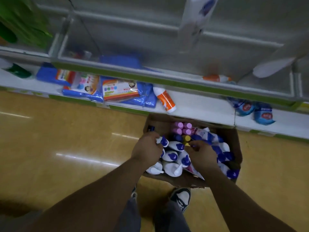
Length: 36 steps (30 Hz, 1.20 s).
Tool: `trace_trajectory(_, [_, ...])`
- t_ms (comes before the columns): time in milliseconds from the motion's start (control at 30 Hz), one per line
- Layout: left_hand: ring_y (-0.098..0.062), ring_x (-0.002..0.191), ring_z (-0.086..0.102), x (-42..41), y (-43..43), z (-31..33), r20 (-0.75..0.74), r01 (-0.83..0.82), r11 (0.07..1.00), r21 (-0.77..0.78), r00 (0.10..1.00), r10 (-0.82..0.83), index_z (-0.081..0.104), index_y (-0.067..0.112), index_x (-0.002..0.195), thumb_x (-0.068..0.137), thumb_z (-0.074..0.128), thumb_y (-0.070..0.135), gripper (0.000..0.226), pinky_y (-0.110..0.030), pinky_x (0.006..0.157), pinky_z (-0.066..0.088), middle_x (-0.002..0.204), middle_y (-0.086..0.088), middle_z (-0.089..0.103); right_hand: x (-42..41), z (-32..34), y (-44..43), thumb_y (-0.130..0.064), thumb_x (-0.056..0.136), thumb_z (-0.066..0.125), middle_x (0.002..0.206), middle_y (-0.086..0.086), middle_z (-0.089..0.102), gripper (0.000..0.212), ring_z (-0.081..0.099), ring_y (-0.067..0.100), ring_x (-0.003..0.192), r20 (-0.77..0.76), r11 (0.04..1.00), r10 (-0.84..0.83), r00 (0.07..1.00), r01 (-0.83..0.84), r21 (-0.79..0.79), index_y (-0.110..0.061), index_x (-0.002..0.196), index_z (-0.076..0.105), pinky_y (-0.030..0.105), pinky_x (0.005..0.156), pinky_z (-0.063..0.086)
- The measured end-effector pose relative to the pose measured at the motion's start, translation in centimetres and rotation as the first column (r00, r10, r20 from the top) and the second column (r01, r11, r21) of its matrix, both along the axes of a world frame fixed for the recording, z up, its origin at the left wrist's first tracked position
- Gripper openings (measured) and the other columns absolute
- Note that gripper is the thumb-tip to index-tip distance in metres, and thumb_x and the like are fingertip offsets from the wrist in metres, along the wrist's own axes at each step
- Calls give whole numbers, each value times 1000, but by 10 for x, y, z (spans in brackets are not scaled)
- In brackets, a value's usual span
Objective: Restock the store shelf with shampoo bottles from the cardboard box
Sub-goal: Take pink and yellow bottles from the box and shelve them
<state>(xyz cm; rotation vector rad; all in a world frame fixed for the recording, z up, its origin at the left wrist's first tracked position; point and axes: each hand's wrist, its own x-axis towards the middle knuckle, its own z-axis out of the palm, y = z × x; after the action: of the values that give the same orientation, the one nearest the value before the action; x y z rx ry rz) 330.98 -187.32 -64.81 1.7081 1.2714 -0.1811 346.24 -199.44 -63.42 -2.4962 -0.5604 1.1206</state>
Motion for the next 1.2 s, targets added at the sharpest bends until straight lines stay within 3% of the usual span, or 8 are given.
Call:
trace_trajectory(100, [-20,103,59,15,3,-59,12,52,999,13,999,-52,63,19,115,90,61,24,26,-27,84,46,114,-3,62,12,-66,1,-31,93,62,86,0,67,15,61,21,81,48,1000,-7,999,8,-17,-21,103,69,29,68,39])
trace_trajectory(200, [-19,109,59,29,6,-111,8,102,995,19,995,-102,62,21,124,91,61,27,33,-34,93,50,122,0,61,25,-119,6,-32,93,62,86,-5,65,18,58,16,80,89,1000,-14,996,15,-20,-27,109,70,28,69,40])
trace_trajectory(333, [-19,112,60,56,9,-173,17,180,983,35,983,-181,62,23,127,94,57,27,34,-34,96,49,123,-1,65,45,-174,16,-35,92,60,83,-2,70,17,66,20,80,138,999,31,990,-26,-40,-26,101,71,35,71,54])
trace_trajectory(467, [-22,110,62,89,15,-218,-5,275,956,103,961,-276,63,29,122,92,54,27,32,-36,93,51,118,-1,68,59,-210,26,-27,91,56,90,4,71,15,66,27,85,196,985,161,967,-144,-100,-27,97,70,43,79,56])
trace_trajectory(633, [-25,114,60,117,26,-241,-76,364,922,133,931,-357,60,34,127,91,52,28,37,-42,94,51,124,-1,65,69,-241,36,-34,95,49,96,8,68,21,65,32,88,254,927,339,906,-276,-253,-25,102,67,42,78,56])
trace_trajectory(800, [-25,111,61,123,32,-254,-200,479,856,197,874,-443,63,37,121,88,59,30,34,-37,84,52,121,2,66,69,-256,40,-44,96,45,95,3,68,27,65,28,84,300,887,451,841,-385,-255,-33,112,63,36,70,53])
trace_trajectory(967, [-26,108,62,125,37,-269,-243,561,811,169,821,-517,63,43,118,88,59,38,31,-37,84,53,119,2,66,78,-258,41,-36,94,50,95,4,68,22,65,29,87,292,836,528,797,-428,-342,-30,110,64,32,67,41])
trace_trajectory(1200, [-27,111,60,134,51,-286,-293,679,725,114,721,-628,63,39,120,87,62,33,34,-37,87,52,123,-2,63,87,-269,43,-40,92,53,97,3,61,20,63,28,87,299,754,643,705,-515,-408,-32,107,64,33,70,44])
